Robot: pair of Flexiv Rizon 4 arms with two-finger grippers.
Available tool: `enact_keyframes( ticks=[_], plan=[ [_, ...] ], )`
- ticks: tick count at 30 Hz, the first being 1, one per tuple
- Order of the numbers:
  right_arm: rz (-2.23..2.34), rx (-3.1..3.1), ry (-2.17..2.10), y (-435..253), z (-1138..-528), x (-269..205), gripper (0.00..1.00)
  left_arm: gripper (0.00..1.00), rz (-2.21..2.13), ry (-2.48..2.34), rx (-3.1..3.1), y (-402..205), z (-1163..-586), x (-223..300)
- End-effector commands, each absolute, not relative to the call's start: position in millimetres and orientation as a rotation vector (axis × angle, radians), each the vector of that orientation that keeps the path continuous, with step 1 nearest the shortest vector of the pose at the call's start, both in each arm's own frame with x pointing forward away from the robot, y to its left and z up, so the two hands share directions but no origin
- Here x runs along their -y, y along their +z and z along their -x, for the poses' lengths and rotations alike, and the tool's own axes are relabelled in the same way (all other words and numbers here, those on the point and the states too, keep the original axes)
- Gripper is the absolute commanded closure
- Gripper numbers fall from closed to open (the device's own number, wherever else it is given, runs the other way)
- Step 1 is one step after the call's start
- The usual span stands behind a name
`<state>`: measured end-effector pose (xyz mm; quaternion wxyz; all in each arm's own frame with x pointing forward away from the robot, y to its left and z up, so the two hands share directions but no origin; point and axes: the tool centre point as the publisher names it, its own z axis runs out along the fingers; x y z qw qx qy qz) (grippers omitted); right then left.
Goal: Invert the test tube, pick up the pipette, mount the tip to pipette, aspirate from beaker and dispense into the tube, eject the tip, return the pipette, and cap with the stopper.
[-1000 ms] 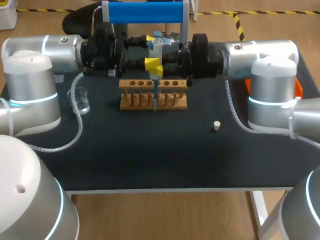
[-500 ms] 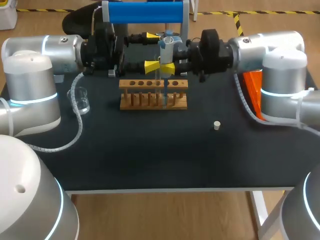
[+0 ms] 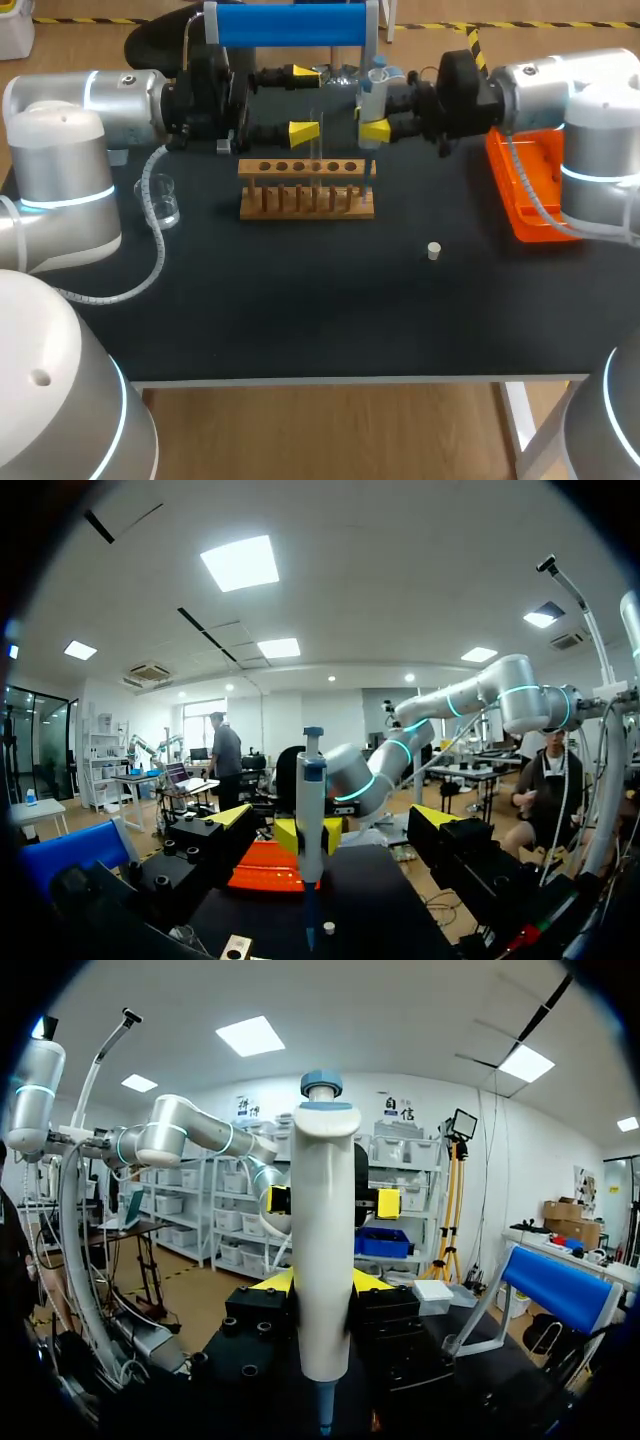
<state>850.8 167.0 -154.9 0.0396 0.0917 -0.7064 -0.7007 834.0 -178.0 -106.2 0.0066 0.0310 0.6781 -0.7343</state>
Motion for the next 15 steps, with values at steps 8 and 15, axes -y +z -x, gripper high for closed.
enact_keyframes(
  ticks=[8, 15],
  plan=[
    [-0.22, 2.2, -2.166, -156.8, -865.9, -114.3, 1.0, 0.0, -0.096, -2.295, -2.119, -106.4, -833.7, 178.7],
    [-0.178, 2.238, -2.197, -156.0, -877.5, -85.5, 1.0, 0.0, -0.096, -2.295, -2.119, -106.4, -833.7, 178.7]
  ],
)
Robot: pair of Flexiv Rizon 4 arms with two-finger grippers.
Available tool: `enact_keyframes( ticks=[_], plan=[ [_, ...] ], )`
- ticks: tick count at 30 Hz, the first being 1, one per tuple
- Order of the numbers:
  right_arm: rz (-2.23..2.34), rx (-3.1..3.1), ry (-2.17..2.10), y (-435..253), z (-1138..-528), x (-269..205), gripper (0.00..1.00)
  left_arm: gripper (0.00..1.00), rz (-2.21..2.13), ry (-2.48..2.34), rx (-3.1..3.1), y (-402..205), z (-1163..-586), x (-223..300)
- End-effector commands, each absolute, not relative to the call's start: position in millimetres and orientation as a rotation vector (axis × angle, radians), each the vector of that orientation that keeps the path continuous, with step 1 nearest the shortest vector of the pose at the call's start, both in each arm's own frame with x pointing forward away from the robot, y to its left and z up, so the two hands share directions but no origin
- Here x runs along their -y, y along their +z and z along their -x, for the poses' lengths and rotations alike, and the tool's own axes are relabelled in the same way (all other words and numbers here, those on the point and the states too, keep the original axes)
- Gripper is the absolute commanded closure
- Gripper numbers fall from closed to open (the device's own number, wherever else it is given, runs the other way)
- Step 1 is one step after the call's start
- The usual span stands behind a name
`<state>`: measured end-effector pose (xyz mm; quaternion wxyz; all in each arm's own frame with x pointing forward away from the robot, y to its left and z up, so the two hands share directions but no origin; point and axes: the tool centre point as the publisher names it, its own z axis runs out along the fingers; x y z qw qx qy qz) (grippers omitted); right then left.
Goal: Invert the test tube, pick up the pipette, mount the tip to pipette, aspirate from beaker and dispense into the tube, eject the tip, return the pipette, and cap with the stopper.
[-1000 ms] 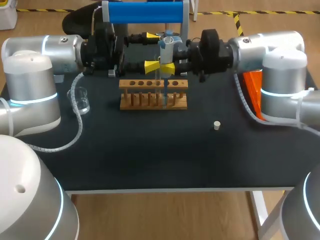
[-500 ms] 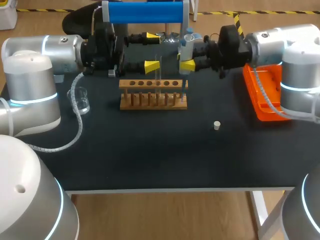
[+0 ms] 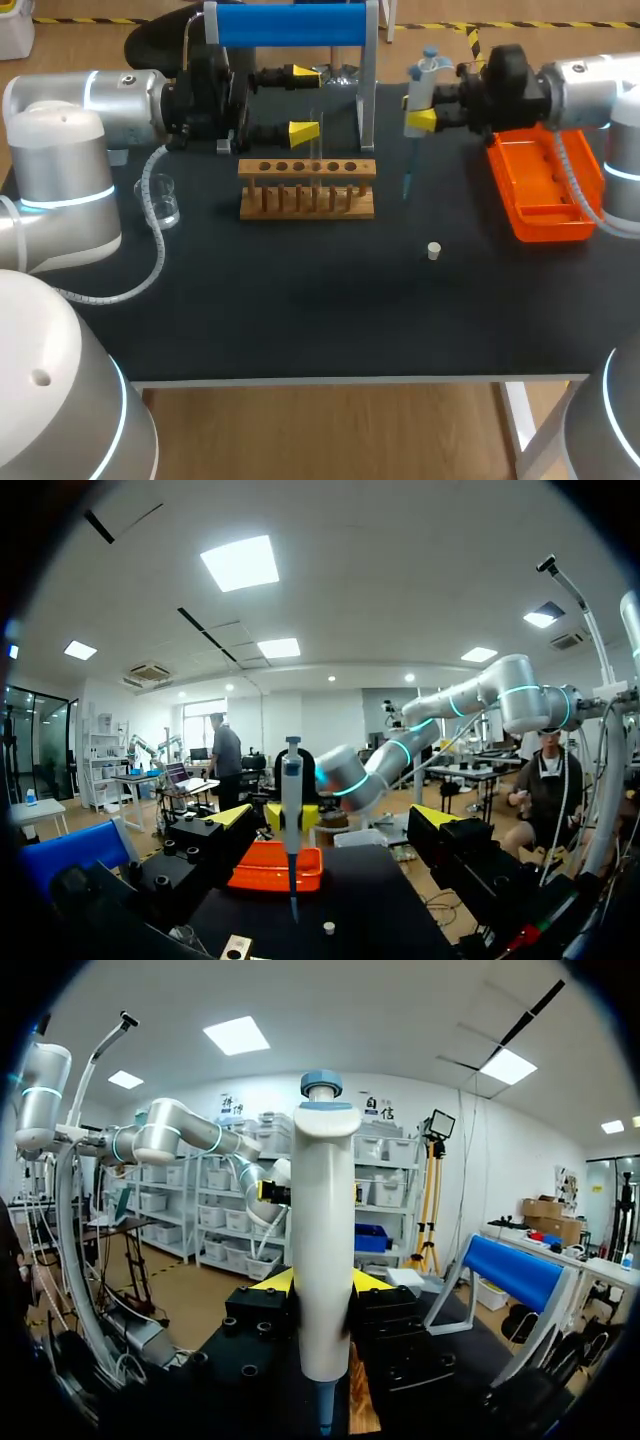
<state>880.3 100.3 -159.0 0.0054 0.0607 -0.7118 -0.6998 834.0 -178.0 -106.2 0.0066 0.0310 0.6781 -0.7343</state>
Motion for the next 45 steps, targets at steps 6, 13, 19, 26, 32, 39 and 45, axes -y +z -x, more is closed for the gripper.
enact_keyframes(
  ticks=[6, 13, 19, 26, 32, 39, 45],
  plan=[
    [-0.149, 2.233, -2.233, -154.1, -881.4, -69.2, 1.0, 0.0, -0.096, -2.295, -2.119, -106.4, -833.7, 178.7],
    [-0.149, 2.233, -2.233, -154.1, -881.4, -69.2, 1.0, 0.0, -0.096, -2.295, -2.119, -106.4, -833.7, 178.7],
    [-0.149, 2.233, -2.233, -154.1, -881.4, -69.2, 1.0, 0.0, -0.096, -2.295, -2.119, -106.4, -833.7, 178.7],
    [-0.149, 2.233, -2.233, -154.1, -881.4, -69.2, 1.0, 0.0, -0.096, -2.295, -2.119, -106.4, -833.7, 178.7],
    [-0.149, 2.233, -2.233, -154.1, -881.4, -69.2, 1.0, 0.0, -0.096, -2.295, -2.119, -106.4, -833.7, 178.7],
    [-0.137, 2.267, -2.23, -145.4, -892.4, -40.7, 1.0, 0.0, -0.096, -2.295, -2.119, -106.4, -833.7, 178.7],
    [-0.15, 2.296, -2.247, -129.4, -909.2, -3.7, 1.0, 0.0, -0.096, -2.295, -2.119, -106.4, -833.7, 178.7]
  ],
)
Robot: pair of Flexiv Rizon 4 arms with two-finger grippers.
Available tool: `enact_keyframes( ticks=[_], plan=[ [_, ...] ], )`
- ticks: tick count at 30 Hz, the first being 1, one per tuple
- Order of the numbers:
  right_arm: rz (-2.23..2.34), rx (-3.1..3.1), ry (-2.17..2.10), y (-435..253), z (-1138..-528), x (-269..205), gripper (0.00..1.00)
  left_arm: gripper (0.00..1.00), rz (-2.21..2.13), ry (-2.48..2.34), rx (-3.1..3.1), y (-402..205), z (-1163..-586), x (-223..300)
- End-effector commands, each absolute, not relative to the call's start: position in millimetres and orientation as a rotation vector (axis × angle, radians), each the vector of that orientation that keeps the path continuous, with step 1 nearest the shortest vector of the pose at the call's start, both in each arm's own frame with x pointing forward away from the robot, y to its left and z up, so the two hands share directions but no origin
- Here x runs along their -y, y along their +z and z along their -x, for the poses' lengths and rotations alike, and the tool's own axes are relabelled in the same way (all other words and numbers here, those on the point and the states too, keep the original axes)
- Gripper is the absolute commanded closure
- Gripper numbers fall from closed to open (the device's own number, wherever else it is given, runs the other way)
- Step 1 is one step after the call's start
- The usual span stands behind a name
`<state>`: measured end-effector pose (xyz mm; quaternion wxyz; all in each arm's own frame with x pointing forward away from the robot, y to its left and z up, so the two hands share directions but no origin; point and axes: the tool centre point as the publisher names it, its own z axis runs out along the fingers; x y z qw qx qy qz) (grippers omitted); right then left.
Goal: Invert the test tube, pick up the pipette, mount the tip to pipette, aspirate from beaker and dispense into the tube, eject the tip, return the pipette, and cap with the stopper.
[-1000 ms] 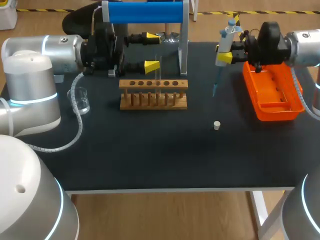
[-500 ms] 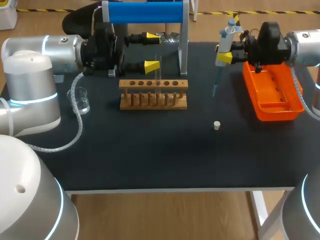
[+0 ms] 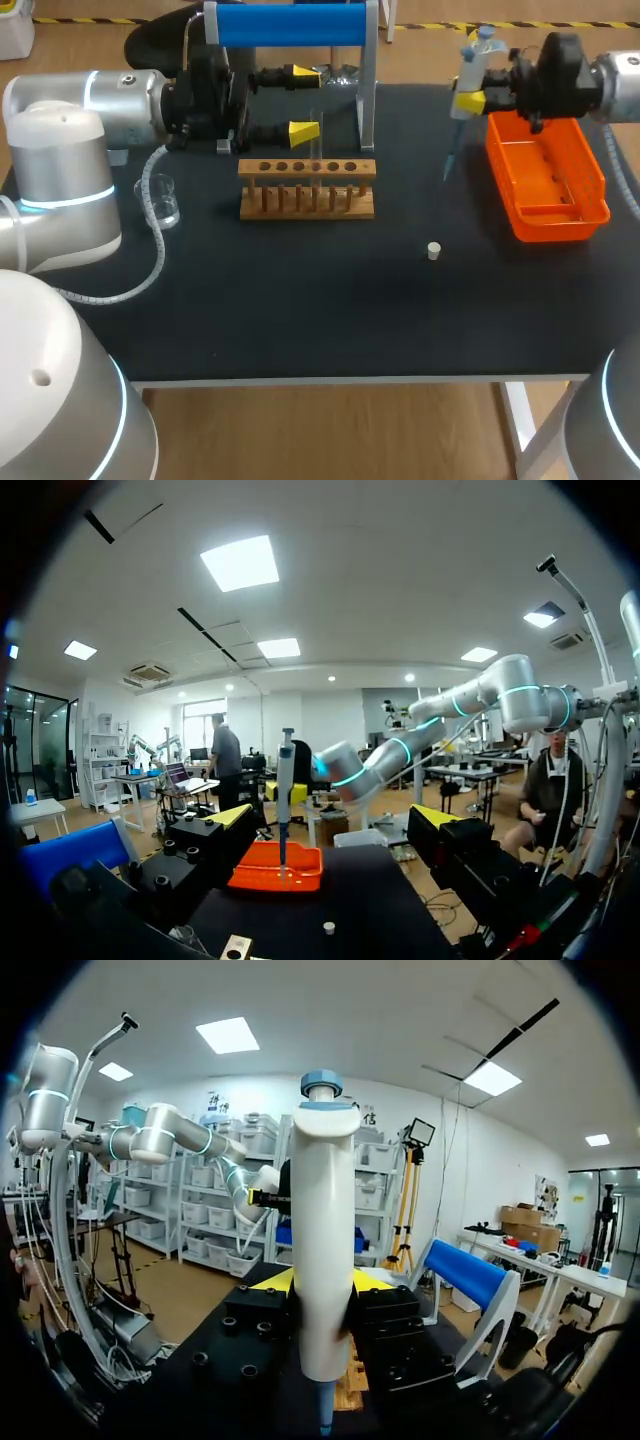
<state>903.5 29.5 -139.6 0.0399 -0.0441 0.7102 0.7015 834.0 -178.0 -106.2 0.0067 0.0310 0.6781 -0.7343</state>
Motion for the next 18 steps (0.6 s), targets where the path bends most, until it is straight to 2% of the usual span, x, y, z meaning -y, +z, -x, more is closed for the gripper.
enact_keyframes(
  ticks=[1, 18],
  plan=[
    [0.136, -2.182, 2.142, -127.0, -912.8, 3.7, 1.0, 0.0, -0.096, -2.295, -2.119, -106.4, -833.7, 178.7],
    [0.081, -2.137, 2.076, -108.6, -950.0, 106.8, 1.0, 0.0, -0.096, -2.295, -2.119, -106.4, -833.7, 178.7]
  ],
)
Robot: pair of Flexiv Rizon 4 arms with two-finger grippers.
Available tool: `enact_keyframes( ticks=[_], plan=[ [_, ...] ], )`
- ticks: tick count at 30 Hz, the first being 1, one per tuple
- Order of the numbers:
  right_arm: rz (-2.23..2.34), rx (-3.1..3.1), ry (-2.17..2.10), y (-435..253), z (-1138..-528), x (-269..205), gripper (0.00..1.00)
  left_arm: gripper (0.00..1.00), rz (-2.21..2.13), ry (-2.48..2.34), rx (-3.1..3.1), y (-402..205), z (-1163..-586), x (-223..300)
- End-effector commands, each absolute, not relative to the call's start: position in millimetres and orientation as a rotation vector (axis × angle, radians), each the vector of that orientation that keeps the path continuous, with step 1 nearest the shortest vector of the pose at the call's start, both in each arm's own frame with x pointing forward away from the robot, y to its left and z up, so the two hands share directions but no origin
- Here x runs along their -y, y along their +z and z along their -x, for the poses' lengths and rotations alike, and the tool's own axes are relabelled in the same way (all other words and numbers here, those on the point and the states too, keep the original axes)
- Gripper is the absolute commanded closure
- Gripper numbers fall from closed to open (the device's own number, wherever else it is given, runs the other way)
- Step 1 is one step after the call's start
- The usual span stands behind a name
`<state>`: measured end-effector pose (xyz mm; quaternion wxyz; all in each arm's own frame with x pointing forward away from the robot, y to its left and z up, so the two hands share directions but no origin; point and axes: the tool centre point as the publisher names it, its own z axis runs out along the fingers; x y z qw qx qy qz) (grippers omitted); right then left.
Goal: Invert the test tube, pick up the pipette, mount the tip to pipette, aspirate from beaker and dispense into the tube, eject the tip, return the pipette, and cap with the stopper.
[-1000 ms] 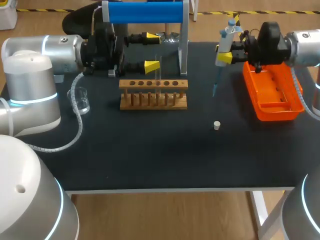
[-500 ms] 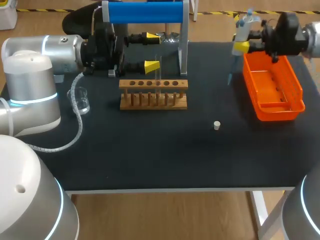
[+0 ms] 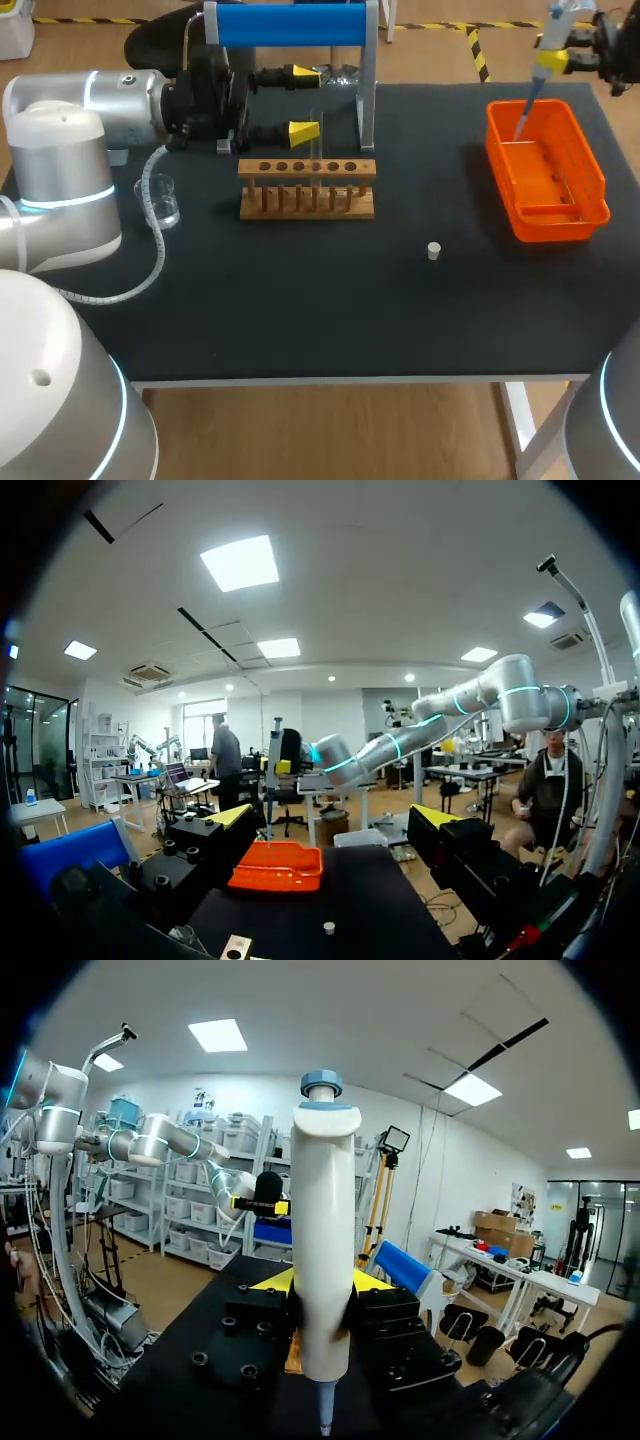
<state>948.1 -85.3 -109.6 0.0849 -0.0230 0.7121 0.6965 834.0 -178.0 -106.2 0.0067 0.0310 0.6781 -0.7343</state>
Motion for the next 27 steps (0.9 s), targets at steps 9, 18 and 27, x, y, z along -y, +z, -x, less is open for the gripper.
enact_keyframes(
  ticks=[9, 18, 27],
  plan=[
    [0.088, -2.157, 2.082, -116.2, -948.8, 137.1, 1.0, 0.0, -0.096, -2.295, -2.119, -106.4, -833.7, 178.7],
    [0.094, -2.157, 2.168, -123.4, -946.2, 152.7, 1.0, 0.0, -0.096, -2.295, -2.119, -106.4, -833.7, 178.7],
    [0.065, -2.157, 2.193, -141.3, -952.3, 157.6, 1.0, 0.0, -0.096, -2.295, -2.119, -106.4, -833.7, 178.7]
  ],
)
